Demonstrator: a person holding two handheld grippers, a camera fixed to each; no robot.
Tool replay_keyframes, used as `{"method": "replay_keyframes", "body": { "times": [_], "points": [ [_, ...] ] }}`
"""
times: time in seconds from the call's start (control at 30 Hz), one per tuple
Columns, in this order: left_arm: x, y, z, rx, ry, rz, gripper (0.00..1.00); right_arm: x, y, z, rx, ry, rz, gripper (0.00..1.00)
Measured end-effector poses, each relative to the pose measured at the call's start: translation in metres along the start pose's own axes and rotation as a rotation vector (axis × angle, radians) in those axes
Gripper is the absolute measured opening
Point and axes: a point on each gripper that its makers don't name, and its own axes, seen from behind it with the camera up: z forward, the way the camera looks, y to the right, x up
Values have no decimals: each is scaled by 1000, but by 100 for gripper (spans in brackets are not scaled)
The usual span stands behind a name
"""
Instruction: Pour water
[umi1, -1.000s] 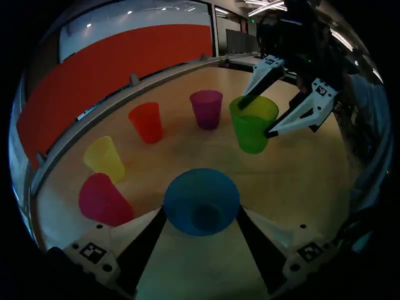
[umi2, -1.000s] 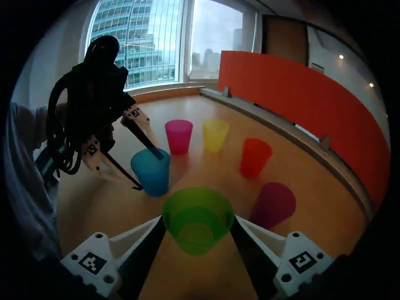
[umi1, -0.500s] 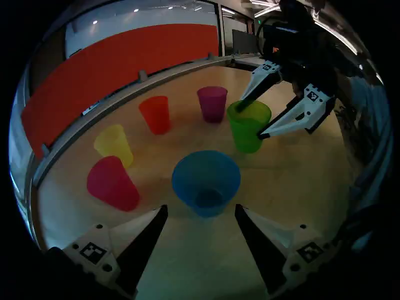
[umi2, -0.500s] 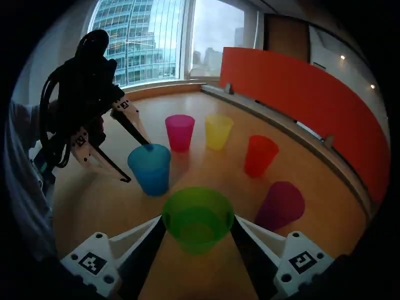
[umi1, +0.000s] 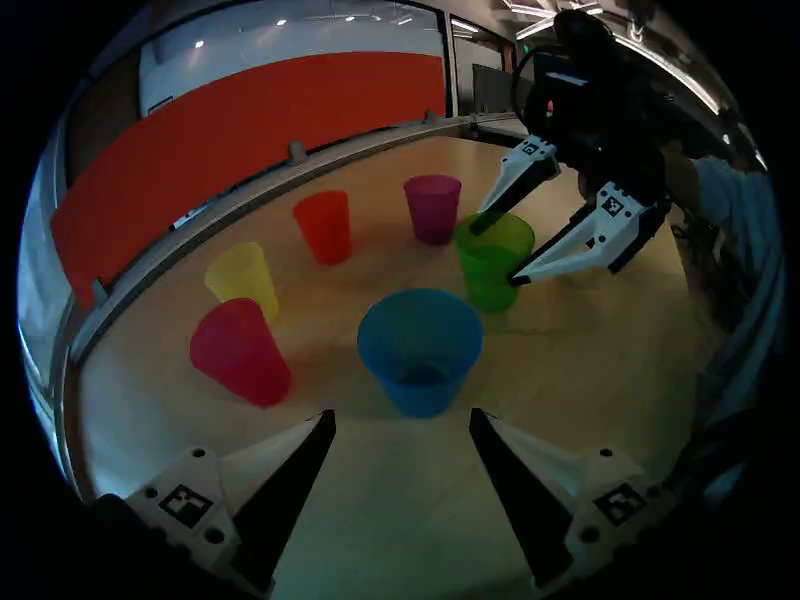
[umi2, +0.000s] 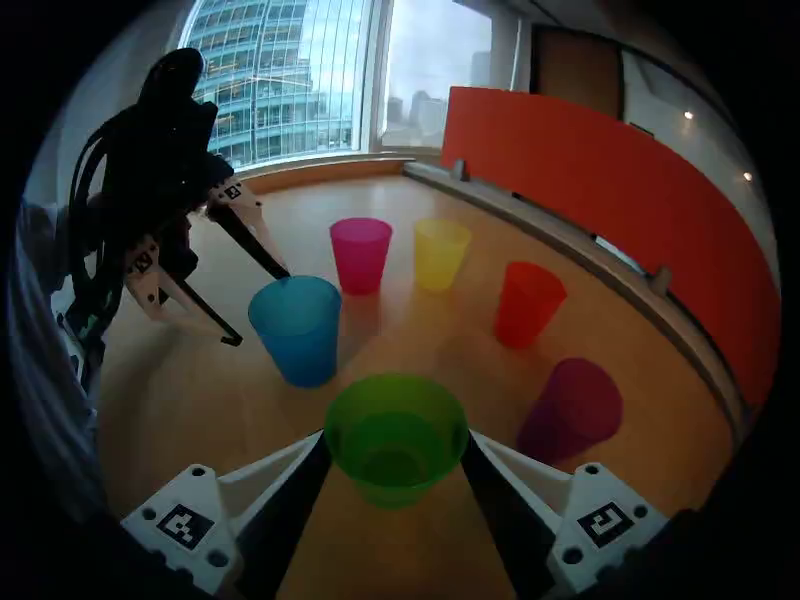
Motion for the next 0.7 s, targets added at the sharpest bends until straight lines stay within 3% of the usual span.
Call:
{"method": "replay_keyframes", "body": {
  "times": [0.7],
  "points": [
    [0, -1, -3, 14, 2, -23, 100, -17, 6, -13, -34, -8, 28, 100]
  ]
}}
